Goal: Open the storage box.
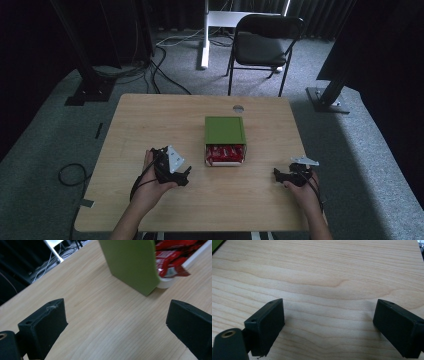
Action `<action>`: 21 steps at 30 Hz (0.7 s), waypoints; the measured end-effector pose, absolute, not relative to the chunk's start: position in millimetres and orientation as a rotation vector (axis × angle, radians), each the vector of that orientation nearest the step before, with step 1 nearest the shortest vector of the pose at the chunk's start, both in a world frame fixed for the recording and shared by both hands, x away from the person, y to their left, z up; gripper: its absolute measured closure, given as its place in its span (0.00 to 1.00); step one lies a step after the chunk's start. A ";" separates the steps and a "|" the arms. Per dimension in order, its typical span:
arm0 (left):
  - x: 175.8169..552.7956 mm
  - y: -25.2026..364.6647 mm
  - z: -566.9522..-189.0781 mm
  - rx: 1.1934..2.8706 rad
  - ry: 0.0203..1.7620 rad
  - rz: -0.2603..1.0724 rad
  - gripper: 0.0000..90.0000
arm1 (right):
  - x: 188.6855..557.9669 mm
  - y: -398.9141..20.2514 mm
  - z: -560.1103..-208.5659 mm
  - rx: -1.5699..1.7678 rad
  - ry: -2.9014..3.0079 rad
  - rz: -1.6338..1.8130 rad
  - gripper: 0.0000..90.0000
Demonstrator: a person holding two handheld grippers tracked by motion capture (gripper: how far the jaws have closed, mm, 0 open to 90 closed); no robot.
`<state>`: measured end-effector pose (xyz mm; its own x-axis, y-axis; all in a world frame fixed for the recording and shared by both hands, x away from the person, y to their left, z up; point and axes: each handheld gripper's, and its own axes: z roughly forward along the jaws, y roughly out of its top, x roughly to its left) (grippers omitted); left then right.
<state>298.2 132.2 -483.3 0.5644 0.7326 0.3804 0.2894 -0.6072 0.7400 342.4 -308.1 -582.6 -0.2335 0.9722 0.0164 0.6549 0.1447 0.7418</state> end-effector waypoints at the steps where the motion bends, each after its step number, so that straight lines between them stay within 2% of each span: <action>1: 297.7 130.0 -482.6 2.165 0.805 0.920 0.04 | 342.4 -308.1 -582.6 1.551 1.953 0.883 0.11; 21: 285.6 77.7 -479.4 2.218 0.565 0.991 0.04 | 342.4 -308.5 -582.6 1.548 1.957 0.884 0.11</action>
